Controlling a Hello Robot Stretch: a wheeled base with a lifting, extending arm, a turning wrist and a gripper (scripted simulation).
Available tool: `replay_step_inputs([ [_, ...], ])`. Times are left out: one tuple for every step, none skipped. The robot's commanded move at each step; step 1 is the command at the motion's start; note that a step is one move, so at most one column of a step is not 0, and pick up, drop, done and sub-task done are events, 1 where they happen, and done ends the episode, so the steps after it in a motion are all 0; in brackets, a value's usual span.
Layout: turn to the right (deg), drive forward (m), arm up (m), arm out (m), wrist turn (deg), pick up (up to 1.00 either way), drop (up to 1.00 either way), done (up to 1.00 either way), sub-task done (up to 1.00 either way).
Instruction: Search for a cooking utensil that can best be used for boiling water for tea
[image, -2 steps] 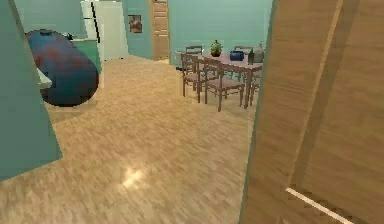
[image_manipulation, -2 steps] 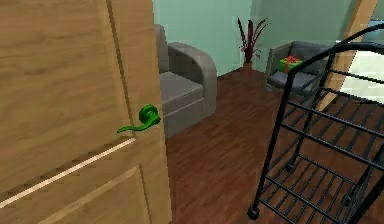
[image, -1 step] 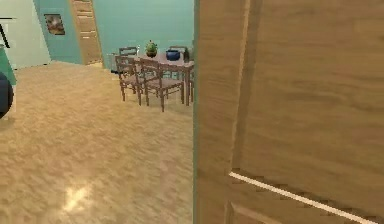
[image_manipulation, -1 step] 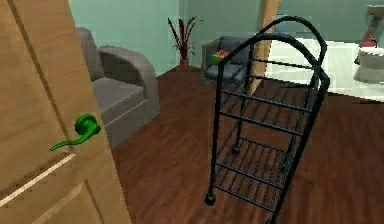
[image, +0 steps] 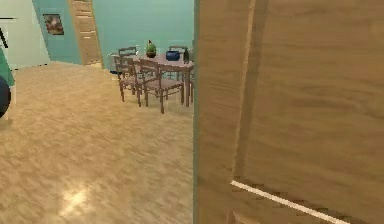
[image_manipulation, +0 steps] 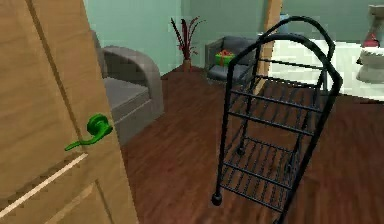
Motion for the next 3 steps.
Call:
replay_step_inputs([
  [-36.0, 0.00, 0.00, 0.00, 0.0, 0.00, 0.00, 0.00, 0.00],
  [0.0, 1.00, 0.00, 0.00, 0.0, 0.00, 0.00, 0.00, 0.00],
  [-3.0, 0.00, 0.00, 0.00, 0.0, 0.00, 0.00, 0.00, 0.00],
])
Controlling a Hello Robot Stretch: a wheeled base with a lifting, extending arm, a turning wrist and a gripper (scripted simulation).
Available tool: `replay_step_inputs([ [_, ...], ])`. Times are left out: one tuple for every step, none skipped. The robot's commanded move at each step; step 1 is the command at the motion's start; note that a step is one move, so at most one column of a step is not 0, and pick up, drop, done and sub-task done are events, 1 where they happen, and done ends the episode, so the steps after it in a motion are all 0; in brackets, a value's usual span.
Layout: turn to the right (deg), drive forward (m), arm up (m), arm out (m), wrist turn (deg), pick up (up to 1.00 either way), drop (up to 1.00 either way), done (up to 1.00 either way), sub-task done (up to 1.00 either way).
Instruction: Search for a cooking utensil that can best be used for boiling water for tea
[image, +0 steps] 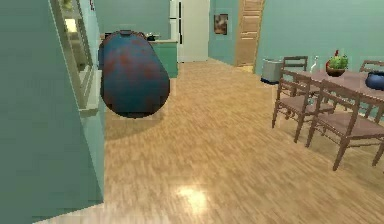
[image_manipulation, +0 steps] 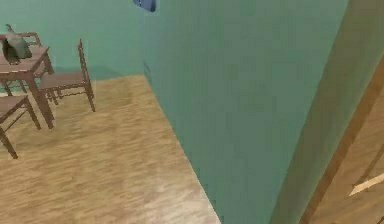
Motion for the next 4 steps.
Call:
replay_step_inputs([
  [0.0, 1.00, 0.00, 0.00, 0.0, 0.00, 0.00, 0.00, 0.00],
  [0.0, 1.00, 0.00, 0.00, 0.0, 0.00, 0.00, 0.00, 0.00],
  [0.0, 1.00, 0.00, 0.00, 0.0, 0.00, 0.00, 0.00, 0.00],
  [-15.0, 0.00, 0.00, 0.00, 0.0, 0.00, 0.00, 0.00, 0.00],
])
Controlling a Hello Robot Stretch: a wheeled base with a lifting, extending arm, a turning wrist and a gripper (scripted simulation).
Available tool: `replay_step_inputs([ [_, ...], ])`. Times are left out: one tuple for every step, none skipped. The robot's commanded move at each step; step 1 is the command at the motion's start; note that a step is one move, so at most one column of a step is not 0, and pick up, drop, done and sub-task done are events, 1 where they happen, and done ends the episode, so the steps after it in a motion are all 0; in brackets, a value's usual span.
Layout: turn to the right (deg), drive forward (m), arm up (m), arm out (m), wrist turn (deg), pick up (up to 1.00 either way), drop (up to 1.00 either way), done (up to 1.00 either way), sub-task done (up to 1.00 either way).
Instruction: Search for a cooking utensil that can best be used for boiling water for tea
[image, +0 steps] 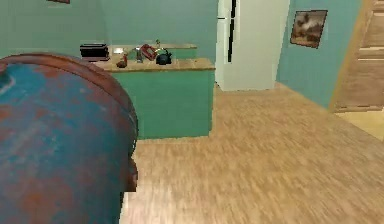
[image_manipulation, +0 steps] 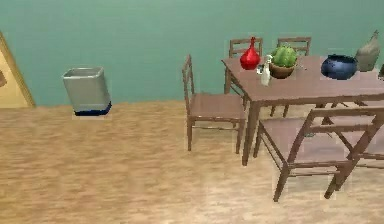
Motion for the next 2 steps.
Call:
replay_step_inputs([
  [0.0, 1.00, 0.00, 0.00, 0.0, 0.00, 0.00, 0.00, 0.00],
  [0.0, 0.30, 0.00, 0.00, 0.0, 0.00, 0.00, 0.00, 0.00],
])
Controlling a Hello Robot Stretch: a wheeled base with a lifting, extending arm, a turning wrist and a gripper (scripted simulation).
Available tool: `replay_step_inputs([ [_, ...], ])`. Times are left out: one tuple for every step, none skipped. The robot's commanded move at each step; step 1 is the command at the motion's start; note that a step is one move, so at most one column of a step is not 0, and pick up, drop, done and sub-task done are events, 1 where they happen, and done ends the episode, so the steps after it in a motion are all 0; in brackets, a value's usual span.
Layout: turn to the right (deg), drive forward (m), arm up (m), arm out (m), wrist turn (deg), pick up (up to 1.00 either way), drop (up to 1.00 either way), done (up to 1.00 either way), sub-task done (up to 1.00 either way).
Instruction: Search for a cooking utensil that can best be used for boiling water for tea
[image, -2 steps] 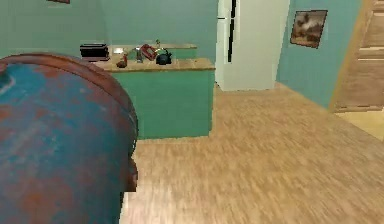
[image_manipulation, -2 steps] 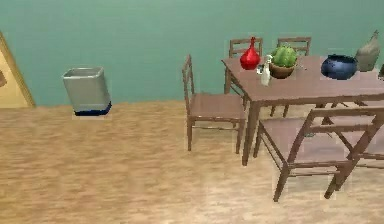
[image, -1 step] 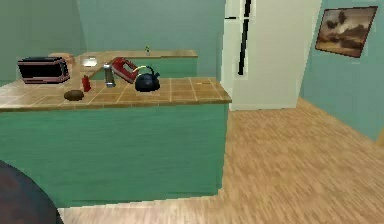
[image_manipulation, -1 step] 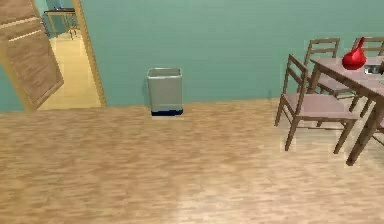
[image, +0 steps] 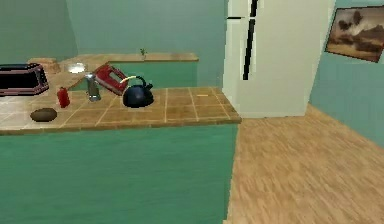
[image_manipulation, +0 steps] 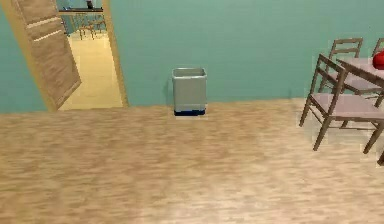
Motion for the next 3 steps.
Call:
replay_step_inputs([
  [-6.0, 0.00, 0.00, 0.00, 0.0, 0.00, 0.00, 0.00, 0.00],
  [0.0, 0.40, 0.00, 0.00, 0.0, 0.00, 0.00, 0.00, 0.00],
  [-12.0, 0.00, 0.00, 0.00, 0.0, 0.00, 0.00, 0.00, 0.00],
])
